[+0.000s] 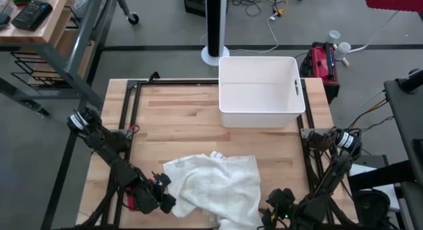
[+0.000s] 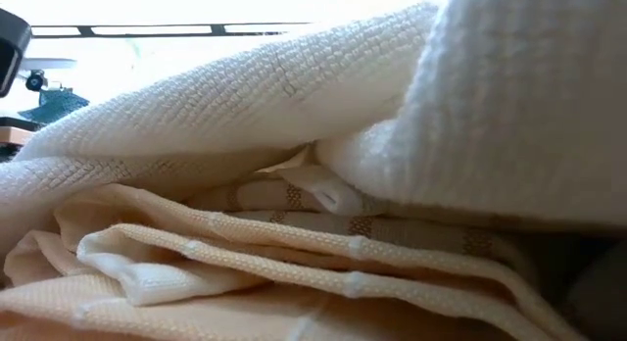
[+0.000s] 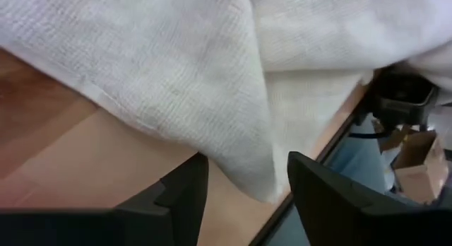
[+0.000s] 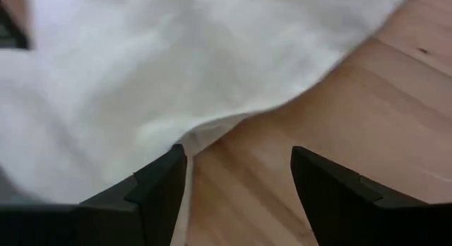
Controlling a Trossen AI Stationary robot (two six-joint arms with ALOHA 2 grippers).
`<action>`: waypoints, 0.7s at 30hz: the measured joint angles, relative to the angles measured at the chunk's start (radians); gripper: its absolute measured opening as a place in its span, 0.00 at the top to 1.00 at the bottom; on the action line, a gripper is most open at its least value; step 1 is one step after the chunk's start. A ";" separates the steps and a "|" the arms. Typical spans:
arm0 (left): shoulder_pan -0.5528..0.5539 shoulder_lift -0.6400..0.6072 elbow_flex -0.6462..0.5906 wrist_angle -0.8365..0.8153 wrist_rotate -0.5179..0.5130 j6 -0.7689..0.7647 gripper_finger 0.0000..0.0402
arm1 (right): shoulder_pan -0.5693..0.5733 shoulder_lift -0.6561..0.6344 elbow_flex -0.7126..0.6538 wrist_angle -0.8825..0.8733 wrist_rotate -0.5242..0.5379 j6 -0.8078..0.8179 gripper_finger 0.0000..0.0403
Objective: Fold towel
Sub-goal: Fold the light brown kitchen towel
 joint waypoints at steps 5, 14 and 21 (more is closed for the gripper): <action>-0.003 0.024 0.035 -0.030 -0.003 0.026 0.56 | 0.000 -0.001 -0.023 0.004 0.002 0.046 0.39; -0.003 0.032 0.049 -0.034 -0.002 0.085 0.62 | 0.011 -0.015 0.040 -0.015 0.032 0.000 0.38; 0.001 0.032 0.050 0.026 -0.013 0.135 0.65 | 0.017 -0.018 0.058 -0.049 0.027 0.004 0.38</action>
